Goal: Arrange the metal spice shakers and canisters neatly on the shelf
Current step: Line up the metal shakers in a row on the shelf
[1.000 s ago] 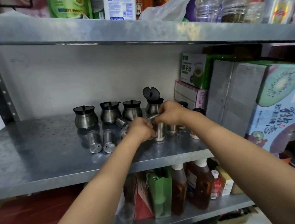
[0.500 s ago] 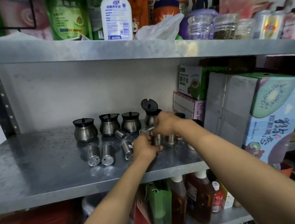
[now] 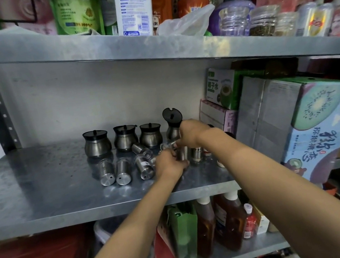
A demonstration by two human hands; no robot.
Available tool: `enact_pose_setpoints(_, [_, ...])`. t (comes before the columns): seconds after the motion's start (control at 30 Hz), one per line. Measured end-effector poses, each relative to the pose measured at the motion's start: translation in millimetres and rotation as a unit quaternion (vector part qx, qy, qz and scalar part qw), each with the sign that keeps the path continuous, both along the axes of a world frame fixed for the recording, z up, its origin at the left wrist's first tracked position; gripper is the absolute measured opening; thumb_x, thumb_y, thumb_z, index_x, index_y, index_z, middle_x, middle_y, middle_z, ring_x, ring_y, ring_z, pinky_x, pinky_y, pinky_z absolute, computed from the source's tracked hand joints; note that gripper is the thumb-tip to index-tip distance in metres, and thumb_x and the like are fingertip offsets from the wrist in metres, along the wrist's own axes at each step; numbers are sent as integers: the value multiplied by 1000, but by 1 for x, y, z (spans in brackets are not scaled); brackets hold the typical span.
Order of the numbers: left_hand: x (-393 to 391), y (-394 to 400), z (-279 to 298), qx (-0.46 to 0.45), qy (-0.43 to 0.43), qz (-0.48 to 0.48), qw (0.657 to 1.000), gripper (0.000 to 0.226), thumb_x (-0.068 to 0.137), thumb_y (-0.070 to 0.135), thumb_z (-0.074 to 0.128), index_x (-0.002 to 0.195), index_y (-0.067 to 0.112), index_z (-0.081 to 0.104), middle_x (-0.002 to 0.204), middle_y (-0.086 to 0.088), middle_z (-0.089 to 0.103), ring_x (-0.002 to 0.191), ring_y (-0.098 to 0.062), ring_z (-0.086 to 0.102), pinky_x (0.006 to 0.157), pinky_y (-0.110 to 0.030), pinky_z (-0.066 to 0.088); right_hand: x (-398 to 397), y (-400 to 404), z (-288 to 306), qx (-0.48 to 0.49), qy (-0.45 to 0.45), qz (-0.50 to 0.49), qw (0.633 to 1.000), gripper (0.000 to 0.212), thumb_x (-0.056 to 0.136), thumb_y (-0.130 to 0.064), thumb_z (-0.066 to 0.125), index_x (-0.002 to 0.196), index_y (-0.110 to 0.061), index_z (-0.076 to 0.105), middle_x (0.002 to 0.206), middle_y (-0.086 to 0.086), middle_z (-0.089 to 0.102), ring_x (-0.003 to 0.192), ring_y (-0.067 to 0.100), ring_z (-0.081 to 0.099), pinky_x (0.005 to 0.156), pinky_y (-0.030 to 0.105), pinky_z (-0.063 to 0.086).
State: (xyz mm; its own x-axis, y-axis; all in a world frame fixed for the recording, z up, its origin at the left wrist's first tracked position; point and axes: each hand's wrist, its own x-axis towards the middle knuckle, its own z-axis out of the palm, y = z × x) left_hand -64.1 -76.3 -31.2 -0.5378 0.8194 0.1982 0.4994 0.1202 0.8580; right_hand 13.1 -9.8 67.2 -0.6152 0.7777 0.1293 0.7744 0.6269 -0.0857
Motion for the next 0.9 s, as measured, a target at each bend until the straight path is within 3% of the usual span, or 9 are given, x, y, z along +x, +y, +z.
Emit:
enact_pose_setpoints(0.07, [0, 2, -1, 11, -3, 8, 1000, 32, 64, 23, 84, 80, 21, 56, 76, 5, 63, 72, -14, 58, 66, -24, 43, -1, -1, -1, 18, -11, -1, 1000, 40, 86, -38, 69, 61, -21, 43, 65, -2, 48, 64, 19, 51, 49, 28, 32])
enact_pose_setpoints(0.17, [1, 4, -1, 21, 6, 20, 1000, 31, 66, 23, 83, 80, 22, 56, 76, 5, 62, 73, -15, 58, 67, -25, 41, -1, -2, -1, 29, -26, -2, 999, 38, 87, -41, 67, 64, -20, 45, 68, -1, 49, 71, 23, 53, 58, 29, 37])
enact_pose_setpoints(0.23, [1, 6, -3, 23, 11, 20, 999, 27, 69, 21, 81, 83, 21, 58, 78, 4, 62, 73, -15, 57, 67, -25, 41, 0, 0, 2, 17, -34, 0, 999, 28, 87, -44, 65, 81, -18, 57, 82, 2, 58, 77, 23, 57, 62, 30, 41])
enact_pose_setpoints(0.33, [-3, 7, -5, 21, 12, 0, 1000, 17, 76, 16, 76, 87, 16, 63, 84, -2, 68, 78, -17, 60, 69, -26, 42, 3, 3, 4, -14, -46, 6, 999, 35, 87, -43, 62, 110, -16, 64, 103, 6, 64, 90, 25, 62, 72, 31, 48])
enact_pose_setpoints(0.53, [-8, 6, 2, -12, 29, -49, 998, 19, 82, 13, 69, 100, 6, 66, 97, -11, 70, 92, -25, 64, 76, -30, 47, 3, 3, 4, -9, -68, 18, 997, 21, 91, -37, 62, 89, -16, 60, 91, 6, 63, 78, 23, 60, 61, 29, 43])
enact_pose_setpoints(0.7, [-4, 1, 1, 15, 15, -44, 999, 36, 71, 14, 78, 105, 15, 64, 83, 6, 64, 80, -12, 61, 73, -23, 43, -2, -6, 4, 52, -85, 5, 995, 31, 93, -38, 61, 73, -17, 48, 78, 1, 54, 76, 23, 53, 65, 31, 39])
enact_pose_setpoints(0.83, [0, 3, -1, 26, 9, -20, 999, 40, 69, 15, 81, 105, 12, 64, 91, 1, 69, 78, -10, 57, 72, -23, 42, -4, -11, 5, 83, -98, 9, 992, 22, 95, -36, 58, 98, -14, 58, 90, 1, 55, 90, 26, 60, 70, 31, 41])
enact_pose_setpoints(0.9, [1, 4, -2, 32, 2, -12, 999, 39, 72, 12, 79, 107, 12, 63, 96, -1, 71, 78, -9, 56, 72, -22, 40, -4, -11, 5, 86, -101, 10, 991, 23, 95, -36, 58, 100, -14, 58, 91, 2, 55, 95, 26, 61, 71, 31, 42])
